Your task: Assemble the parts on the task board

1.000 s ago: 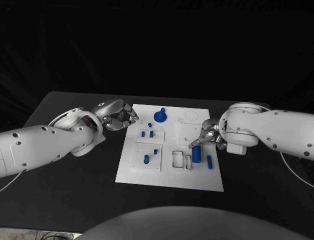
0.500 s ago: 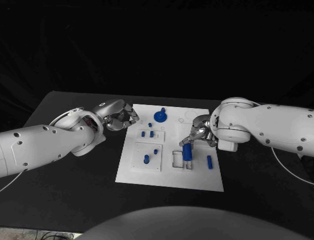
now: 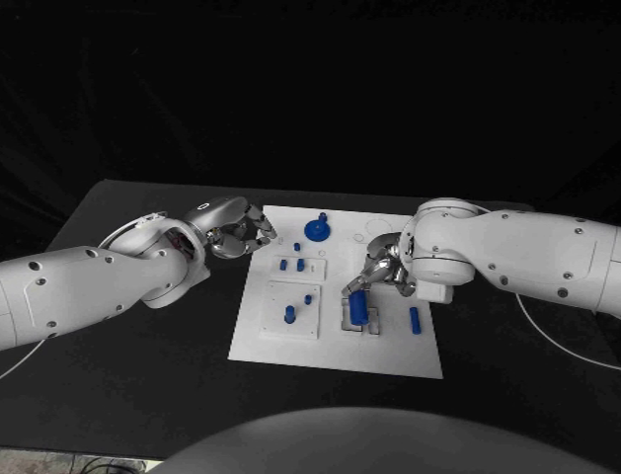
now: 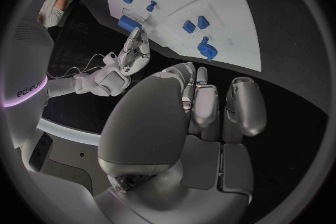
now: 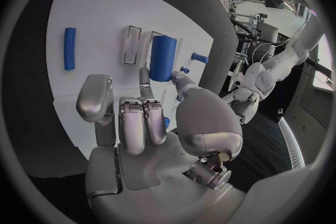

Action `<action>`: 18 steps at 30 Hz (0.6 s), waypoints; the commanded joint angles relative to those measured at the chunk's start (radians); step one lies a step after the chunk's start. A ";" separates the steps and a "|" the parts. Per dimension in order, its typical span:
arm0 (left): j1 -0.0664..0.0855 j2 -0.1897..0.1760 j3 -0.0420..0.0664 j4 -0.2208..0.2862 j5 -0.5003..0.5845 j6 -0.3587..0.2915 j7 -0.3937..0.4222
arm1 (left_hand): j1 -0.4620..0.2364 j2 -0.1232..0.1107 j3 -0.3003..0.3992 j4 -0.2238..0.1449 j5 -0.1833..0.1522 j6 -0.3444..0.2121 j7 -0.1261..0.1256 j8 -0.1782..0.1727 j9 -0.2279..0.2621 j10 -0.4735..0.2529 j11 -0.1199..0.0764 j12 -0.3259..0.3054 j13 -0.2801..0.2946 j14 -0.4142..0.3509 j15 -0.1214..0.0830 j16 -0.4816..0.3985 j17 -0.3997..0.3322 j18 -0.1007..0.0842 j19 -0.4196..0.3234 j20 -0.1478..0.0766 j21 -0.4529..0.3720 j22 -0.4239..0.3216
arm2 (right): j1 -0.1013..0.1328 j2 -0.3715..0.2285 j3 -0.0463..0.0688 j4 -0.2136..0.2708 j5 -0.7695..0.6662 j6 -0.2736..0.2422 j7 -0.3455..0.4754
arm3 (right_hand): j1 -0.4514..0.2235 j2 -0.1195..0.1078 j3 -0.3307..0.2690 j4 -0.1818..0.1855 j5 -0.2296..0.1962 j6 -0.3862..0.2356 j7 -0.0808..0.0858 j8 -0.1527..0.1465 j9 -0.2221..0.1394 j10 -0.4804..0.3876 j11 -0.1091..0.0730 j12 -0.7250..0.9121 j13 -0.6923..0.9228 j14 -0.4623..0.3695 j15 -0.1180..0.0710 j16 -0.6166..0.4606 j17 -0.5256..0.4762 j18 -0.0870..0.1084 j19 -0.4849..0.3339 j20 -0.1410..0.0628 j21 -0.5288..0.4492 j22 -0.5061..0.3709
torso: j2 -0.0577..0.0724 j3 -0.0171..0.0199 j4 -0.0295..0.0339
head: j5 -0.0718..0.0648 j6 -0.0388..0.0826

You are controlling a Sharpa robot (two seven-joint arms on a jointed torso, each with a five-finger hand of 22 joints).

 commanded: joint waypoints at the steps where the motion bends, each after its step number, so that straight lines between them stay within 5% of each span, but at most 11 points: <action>1: -0.001 0.000 0.001 0.003 0.005 0.012 0.003 | 0.004 0.008 0.001 0.002 0.004 0.003 0.005 0.006 0.001 0.006 0.001 0.006 -0.001 0.001 0.000 -0.001 -0.001 0.016 -0.004 0.000 -0.005 0.179 | -0.008 0.006 0.000 -0.009 0.000 0.031 0.005 | -0.009 0.002 0.037 -0.029 -0.007 -0.009 0.001 0.001 0.002 0.110 0.002 0.004 0.263 0.102 -0.002 0.003 0.263 0.009 -0.010 0.000 -0.007 0.113 | 0.001 -0.0001 0.0000 | 0.002 0.000; 11: -0.001 0.001 0.001 0.003 0.005 0.014 0.003 | 0.004 0.008 0.001 0.002 0.004 0.003 0.005 0.006 0.001 0.006 0.001 0.006 -0.001 0.001 0.000 -0.001 -0.001 0.016 -0.004 0.000 -0.005 0.179 | -0.019 0.016 0.000 -0.015 -0.001 0.039 0.004 | -0.022 0.005 0.036 -0.020 -0.048 -0.015 0.003 0.000 0.023 0.110 0.005 0.004 0.263 0.102 0.001 0.003 0.263 0.010 -0.009 0.003 -0.014 0.112 | -0.001 0.0001 -0.0009 | 0.002 0.000; 18: -0.001 0.001 0.001 0.004 0.005 0.016 0.001 | 0.004 0.008 0.001 0.002 0.004 0.003 0.005 0.006 0.001 0.006 0.001 0.006 -0.001 0.001 0.000 -0.001 -0.001 0.016 -0.004 0.000 -0.005 0.179 | -0.021 0.016 0.000 -0.014 -0.001 0.040 0.005 | -0.047 0.005 0.022 -0.001 -0.133 -0.027 0.008 -0.008 0.040 0.110 0.009 0.004 0.263 0.102 0.004 0.003 0.263 0.011 -0.007 0.006 -0.023 0.111 | 0.000 0.0000 -0.0008 | 0.002 0.000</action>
